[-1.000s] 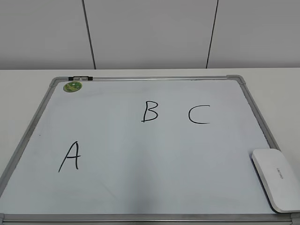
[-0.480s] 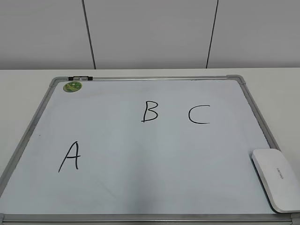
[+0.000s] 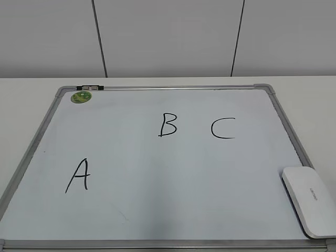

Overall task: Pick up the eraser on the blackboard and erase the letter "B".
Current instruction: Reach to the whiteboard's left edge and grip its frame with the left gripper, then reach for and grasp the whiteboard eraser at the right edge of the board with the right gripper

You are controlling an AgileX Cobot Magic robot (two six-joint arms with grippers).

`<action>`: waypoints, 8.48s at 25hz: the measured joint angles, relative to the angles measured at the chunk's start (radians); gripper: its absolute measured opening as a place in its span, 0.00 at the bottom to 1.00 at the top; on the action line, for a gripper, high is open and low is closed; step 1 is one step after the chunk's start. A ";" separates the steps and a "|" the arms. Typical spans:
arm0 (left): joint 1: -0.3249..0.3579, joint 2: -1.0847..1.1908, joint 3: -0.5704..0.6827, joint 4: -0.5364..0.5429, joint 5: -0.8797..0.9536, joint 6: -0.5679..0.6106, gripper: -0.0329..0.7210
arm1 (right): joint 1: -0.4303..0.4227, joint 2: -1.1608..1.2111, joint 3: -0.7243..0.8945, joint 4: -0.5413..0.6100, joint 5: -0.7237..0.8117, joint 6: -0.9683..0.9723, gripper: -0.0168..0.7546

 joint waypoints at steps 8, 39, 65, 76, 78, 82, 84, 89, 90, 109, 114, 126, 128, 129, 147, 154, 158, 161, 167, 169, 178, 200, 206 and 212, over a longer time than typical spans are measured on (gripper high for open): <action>0.000 0.316 -0.131 -0.013 -0.099 0.000 0.82 | 0.000 0.000 0.000 0.000 0.000 0.000 0.79; 0.000 1.606 -0.656 -0.102 -0.189 0.158 0.72 | 0.000 0.000 0.000 0.000 0.000 0.000 0.79; 0.000 1.966 -0.842 -0.156 -0.177 0.162 0.42 | 0.000 0.000 0.000 0.000 0.000 0.000 0.79; 0.000 1.966 -0.842 -0.161 -0.179 0.162 0.41 | 0.000 0.000 0.000 0.000 0.000 0.000 0.79; 0.000 1.966 -0.842 -0.161 -0.179 0.162 0.41 | 0.000 0.000 0.000 0.000 0.000 0.000 0.79; 0.000 1.985 -0.842 -0.161 -0.179 0.162 0.41 | 0.000 0.000 0.000 0.000 0.000 0.000 0.79; 0.000 1.995 -0.842 -0.161 -0.181 0.162 0.41 | 0.000 0.000 0.000 0.002 0.000 0.000 0.79; 0.000 1.996 -0.842 -0.160 -0.183 0.162 0.40 | 0.000 0.000 0.000 0.027 0.000 0.000 0.79; 0.000 1.996 -0.842 -0.160 -0.183 0.162 0.40 | 0.000 0.000 0.000 0.029 0.000 0.000 0.79; 0.041 1.996 -0.842 -0.228 -0.201 0.210 0.39 | 0.000 0.000 0.000 0.034 0.000 0.000 0.79; 0.041 1.996 -0.842 -0.232 -0.201 0.214 0.38 | 0.000 0.000 0.000 0.034 0.000 0.000 0.79; 0.041 2.034 -0.844 -0.234 -0.203 0.216 0.36 | 0.000 0.000 0.000 0.034 0.000 0.000 0.79; 0.041 2.034 -0.844 -0.234 -0.203 0.216 0.36 | 0.000 0.000 0.000 0.034 0.000 0.000 0.79; 0.041 2.034 -0.844 -0.234 -0.203 0.216 0.36 | 0.000 0.000 0.000 0.035 0.000 0.000 0.79; 0.043 2.043 -0.851 -0.260 -0.189 0.214 0.06 | 0.000 0.000 0.000 0.036 0.000 0.000 0.79; 0.043 2.043 -0.852 -0.262 -0.184 0.214 0.06 | 0.000 0.000 0.000 0.037 0.000 0.000 0.79; 0.043 2.043 -0.852 -0.262 -0.182 0.214 0.06 | 0.000 0.016 -0.004 0.040 -0.006 -0.033 0.79; 0.043 2.043 -0.852 -0.262 -0.182 0.214 0.06 | 0.000 0.105 -0.011 0.040 -0.025 -0.071 0.79; 0.043 2.043 -0.852 -0.262 -0.182 0.214 0.06 | 0.000 0.355 -0.020 0.043 -0.041 -0.094 0.79; 0.043 2.043 -0.852 -0.262 -0.182 0.214 0.06 | 0.000 0.435 -0.024 0.051 -0.059 -0.096 0.79; 0.043 2.043 -0.852 -0.266 -0.180 0.214 0.06 | 0.000 0.643 -0.072 0.089 -0.132 -0.096 0.79; 0.045 2.043 -0.852 -0.274 -0.179 0.214 0.06 | 0.226 1.136 -0.214 0.030 -0.173 0.149 0.79; 0.045 2.043 -0.852 -0.274 -0.179 0.214 0.06 | 0.228 1.230 -0.214 0.030 -0.237 0.165 0.85; 0.045 2.043 -0.852 -0.274 -0.179 0.214 0.06 | 0.228 1.337 -0.224 0.028 -0.300 0.198 0.89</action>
